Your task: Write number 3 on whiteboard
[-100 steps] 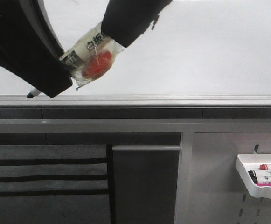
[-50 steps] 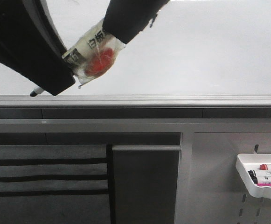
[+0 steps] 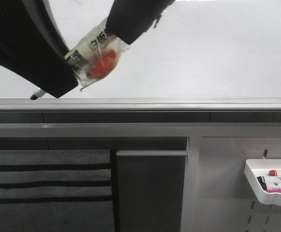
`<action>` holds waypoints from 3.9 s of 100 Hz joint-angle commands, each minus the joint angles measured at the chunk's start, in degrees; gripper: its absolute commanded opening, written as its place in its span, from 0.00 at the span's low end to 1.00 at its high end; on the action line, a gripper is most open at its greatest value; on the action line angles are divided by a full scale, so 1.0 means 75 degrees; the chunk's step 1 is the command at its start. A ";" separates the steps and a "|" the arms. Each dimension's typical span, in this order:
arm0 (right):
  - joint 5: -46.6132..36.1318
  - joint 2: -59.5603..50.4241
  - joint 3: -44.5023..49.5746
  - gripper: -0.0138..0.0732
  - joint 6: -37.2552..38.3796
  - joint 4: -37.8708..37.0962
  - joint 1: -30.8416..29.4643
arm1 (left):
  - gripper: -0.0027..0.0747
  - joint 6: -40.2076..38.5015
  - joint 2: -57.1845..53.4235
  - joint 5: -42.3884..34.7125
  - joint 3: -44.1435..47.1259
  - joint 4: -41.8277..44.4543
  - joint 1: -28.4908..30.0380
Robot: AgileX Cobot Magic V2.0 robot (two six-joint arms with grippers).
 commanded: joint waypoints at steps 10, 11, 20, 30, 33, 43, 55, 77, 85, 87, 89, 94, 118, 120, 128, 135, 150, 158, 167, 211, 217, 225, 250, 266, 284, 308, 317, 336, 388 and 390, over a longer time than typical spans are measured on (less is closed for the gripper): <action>-0.0486 -0.0565 -0.0247 0.16 0.0726 -0.0591 0.0013 | 0.49 -0.0475 -0.0555 -0.0991 -0.0252 -0.0290 0.0159; -0.0487 -0.0588 -0.0247 0.16 0.0888 -0.0670 0.0013 | 0.49 -0.0506 -0.0579 -0.1005 -0.0252 -0.0290 0.0211; -0.0592 -0.0951 -0.0247 0.16 0.2079 -0.1717 -0.0052 | 0.49 -0.0784 -0.0959 -0.1214 -0.0252 -0.0324 0.0637; -0.0840 -0.1424 -0.0081 0.16 0.3070 -0.2170 -0.0426 | 0.49 -0.1117 -0.1445 -0.1550 -0.0120 -0.0461 0.1166; -0.1005 -0.1574 0.0086 0.16 0.3207 -0.2170 -0.0590 | 0.49 -0.1293 -0.1624 -0.1726 -0.0035 -0.0494 0.1328; -0.1703 -0.2195 0.0812 0.16 0.3937 -0.2170 -0.1309 | 0.49 -0.1761 -0.2162 -0.2138 0.0430 -0.0528 0.1943; -0.2789 -0.3056 0.1962 0.16 0.4615 -0.1938 -0.2184 | 0.49 -0.2406 -0.2874 -0.2822 0.1305 -0.0594 0.2643; -0.3775 -0.4058 0.3452 0.16 0.4615 -0.1587 -0.2436 | 0.49 -0.2513 -0.3744 -0.4059 0.2642 -0.1063 0.3131; -0.4037 -0.4056 0.3465 0.16 0.4615 -0.1501 -0.2436 | 0.49 -0.2513 -0.3760 -0.4165 0.2786 -0.1068 0.3131; -0.4082 -0.4018 0.3408 0.16 0.4615 -0.1442 -0.2436 | 0.49 -0.2513 -0.3760 -0.4165 0.2803 -0.1068 0.3131; -0.4079 -0.3976 0.3332 0.16 0.4615 -0.1394 -0.2436 | 0.49 -0.2513 -0.3760 -0.4165 0.2803 -0.1068 0.3131; -0.3912 -0.3777 0.3048 0.16 0.4615 -0.1275 -0.2436 | 0.49 -0.2496 -0.3704 -0.4146 0.2803 -0.1068 0.3131; -0.2021 -0.1879 0.0716 0.16 0.4284 -0.1309 -0.2436 | 0.49 -0.2485 -0.3650 -0.4146 0.2803 -0.1068 0.3131; -0.1857 -0.1696 0.0492 0.16 0.4242 -0.1309 -0.2436 | 0.49 -0.2485 -0.3650 -0.4146 0.2803 -0.1068 0.3131; -0.1177 -0.1009 -0.0347 0.16 0.4106 -0.1309 -0.2436 | 0.49 -0.2485 -0.3650 -0.4146 0.2803 -0.1068 0.3131; -0.0342 -0.0383 -0.1170 0.16 0.3911 -0.1309 -0.2436 | 0.49 -0.2485 -0.3650 -0.4146 0.2803 -0.1068 0.3131; 0.0646 0.0811 -0.2840 0.16 0.3839 -0.1322 -0.2436 | 0.49 -0.2485 -0.3650 -0.4146 0.2803 -0.1068 0.3131; 0.0492 0.1215 -0.3364 0.16 0.3839 -0.1286 -0.2436 | 0.49 -0.2485 -0.3650 -0.4146 0.2803 -0.1068 0.3131; 0.0190 0.1511 -0.3588 0.16 0.3839 -0.1287 -0.2436 | 0.49 -0.2485 -0.3650 -0.4146 0.2803 -0.1068 0.3131; -0.0487 0.1843 -0.3588 0.16 0.4637 -0.2410 -0.2734 | 0.49 -0.2485 -0.3650 -0.4146 0.2803 -0.1041 0.3131; -0.0068 0.1809 -0.3588 0.16 0.4637 -0.2410 -0.2822 | 0.49 -0.2485 -0.3650 -0.4146 0.2803 -0.1041 0.3131; 0.0057 0.1809 -0.3281 0.16 0.4566 -0.2249 -0.2774 | 0.49 -0.2485 -0.3650 -0.4160 0.2803 -0.1041 0.3131; -0.1124 0.1895 -0.2714 0.16 0.4542 -0.2041 -0.2289 | 0.49 -0.2485 -0.3650 -0.4160 0.2803 -0.1024 0.3131; -0.0383 0.1467 -0.2307 0.16 0.4492 -0.2055 -0.2557 | 0.49 -0.2485 -0.3650 -0.4160 0.2803 -0.0940 0.3131; -0.1998 0.1555 -0.1240 0.16 0.4142 -0.1309 -0.1939 | 0.49 -0.2485 -0.3650 -0.4160 0.2803 -0.0940 0.3131; -0.1959 0.1544 -0.1554 0.16 0.4024 -0.1180 -0.1525 | 0.49 -0.2485 -0.3650 -0.4157 0.2803 -0.0940 0.3131; -0.1492 0.0917 -0.1301 0.16 0.3492 -0.0940 -0.1511 | 0.49 -0.2443 -0.3650 -0.4012 0.2803 -0.0940 0.3131; -0.0872 -0.0762 0.0174 0.16 0.1641 -0.0236 -0.1511 | 0.49 -0.1365 -0.3650 -0.3318 0.2755 -0.1369 0.2710; -0.0190 -0.1996 0.1263 0.16 -0.1341 -0.0139 -0.1511 | 0.49 0.0356 -0.1234 -0.2209 0.0924 -0.1665 -0.0457; -0.0204 -0.1996 0.1263 0.16 -0.1415 -0.0116 -0.1511 | 0.49 0.0355 -0.1104 -0.2209 0.0828 -0.1648 -0.0517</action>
